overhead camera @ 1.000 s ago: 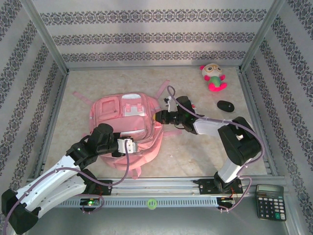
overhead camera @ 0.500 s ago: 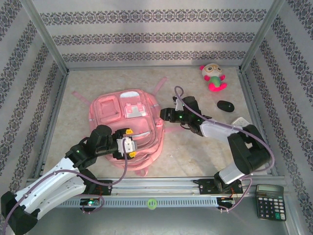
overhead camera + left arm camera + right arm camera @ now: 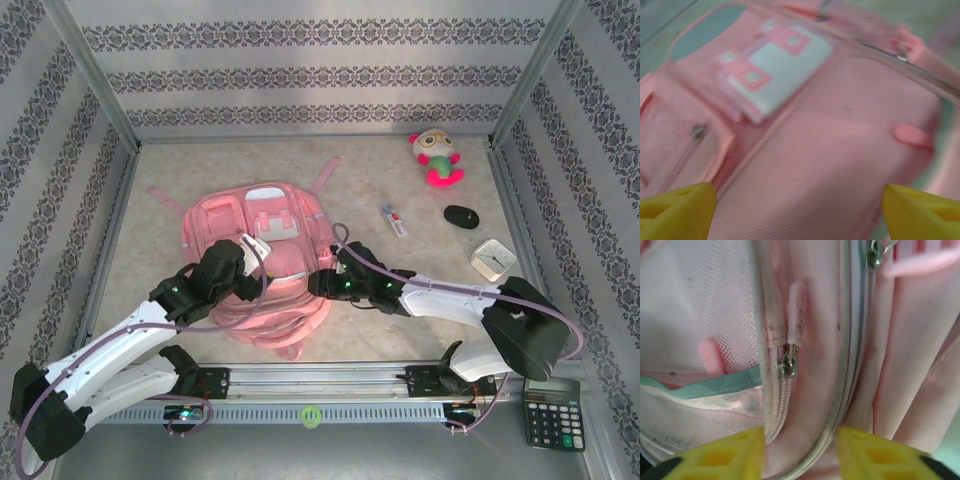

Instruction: Pack the student bag

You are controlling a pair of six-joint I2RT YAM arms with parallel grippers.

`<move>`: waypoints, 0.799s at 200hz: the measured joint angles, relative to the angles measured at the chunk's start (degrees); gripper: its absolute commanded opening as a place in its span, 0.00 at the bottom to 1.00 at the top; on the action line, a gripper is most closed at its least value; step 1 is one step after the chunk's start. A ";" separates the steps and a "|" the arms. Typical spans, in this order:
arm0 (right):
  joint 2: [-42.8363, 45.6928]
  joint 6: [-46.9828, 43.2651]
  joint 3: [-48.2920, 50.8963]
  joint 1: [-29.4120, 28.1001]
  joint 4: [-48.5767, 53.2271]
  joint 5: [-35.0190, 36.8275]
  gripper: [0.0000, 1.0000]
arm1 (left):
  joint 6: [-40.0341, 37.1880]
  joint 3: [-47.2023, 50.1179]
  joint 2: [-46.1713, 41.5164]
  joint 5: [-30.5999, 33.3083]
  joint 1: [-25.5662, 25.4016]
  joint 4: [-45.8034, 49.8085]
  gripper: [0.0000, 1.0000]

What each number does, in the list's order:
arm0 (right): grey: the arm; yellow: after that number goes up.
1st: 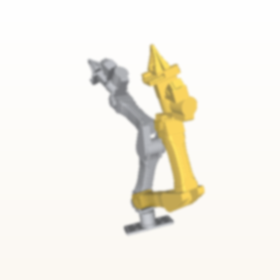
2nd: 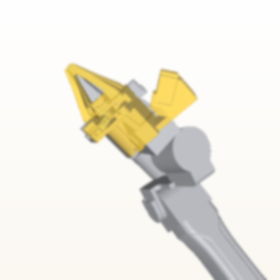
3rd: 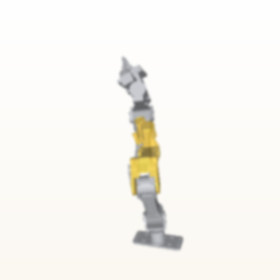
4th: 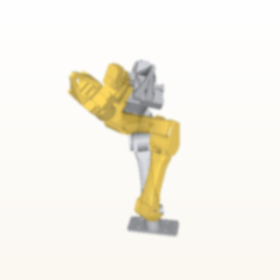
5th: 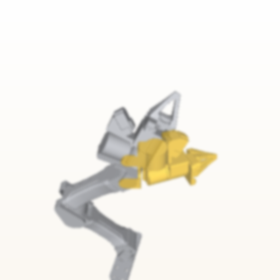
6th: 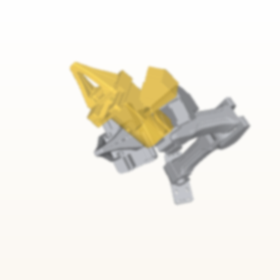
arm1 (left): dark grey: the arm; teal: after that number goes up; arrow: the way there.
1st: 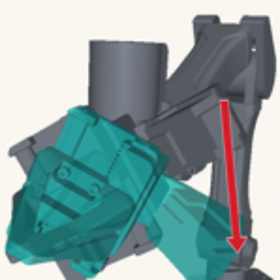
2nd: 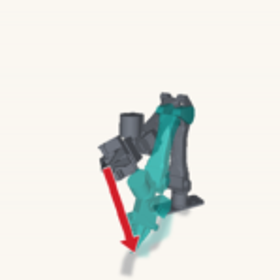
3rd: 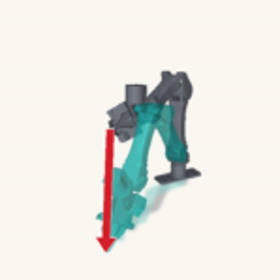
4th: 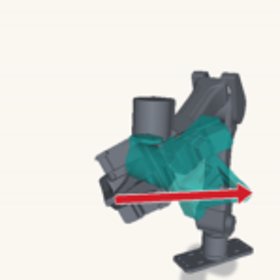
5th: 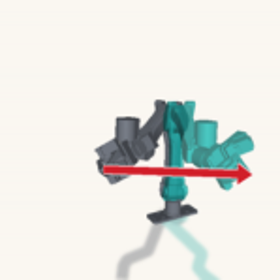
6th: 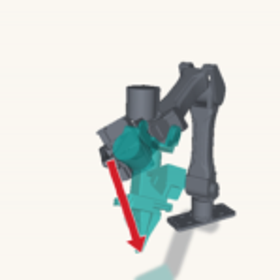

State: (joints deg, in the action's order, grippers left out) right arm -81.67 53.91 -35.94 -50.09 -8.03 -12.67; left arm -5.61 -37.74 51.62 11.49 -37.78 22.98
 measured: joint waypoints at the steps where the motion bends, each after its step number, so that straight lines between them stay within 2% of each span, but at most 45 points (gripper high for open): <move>1: -0.11 0.20 0.00 -0.11 0.02 0.09 0.31 | 0.66 -0.11 0.20 0.33 0.07 0.02 0.84; 18: -2.25 2.43 -0.11 -1.84 -0.17 1.81 0.29 | 7.63 -0.50 2.64 3.23 1.14 -0.11 0.83; 35: -4.15 3.91 -0.20 -3.10 -1.40 2.91 0.29 | 12.70 -0.37 5.86 3.32 3.04 -1.14 0.83; 75: -7.06 7.89 -0.31 -7.65 -6.47 6.12 0.30 | 17.92 -0.35 18.25 1.46 5.66 -10.12 0.83; 103: -8.28 8.50 -0.31 -9.33 -9.99 9.14 0.42 | 17.20 -4.39 27.21 1.86 6.43 -14.80 0.85; 118: -7.65 6.93 -0.31 -9.33 -11.10 10.69 0.45 | 15.85 -7.26 29.70 0.76 6.45 -16.76 0.86; 143: -1.95 0.55 0.00 -9.31 -10.10 12.59 0.48 | 10.47 -8.61 27.43 -3.72 6.80 -17.42 0.89; 160: 5.31 -5.53 1.14 -8.52 -10.38 13.29 0.51 | 3.45 -8.33 22.01 -7.21 7.17 -16.09 0.84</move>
State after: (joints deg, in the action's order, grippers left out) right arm -76.36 48.38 -34.81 -58.61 -18.41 0.62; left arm -2.15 -46.06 73.63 4.27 -30.61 6.90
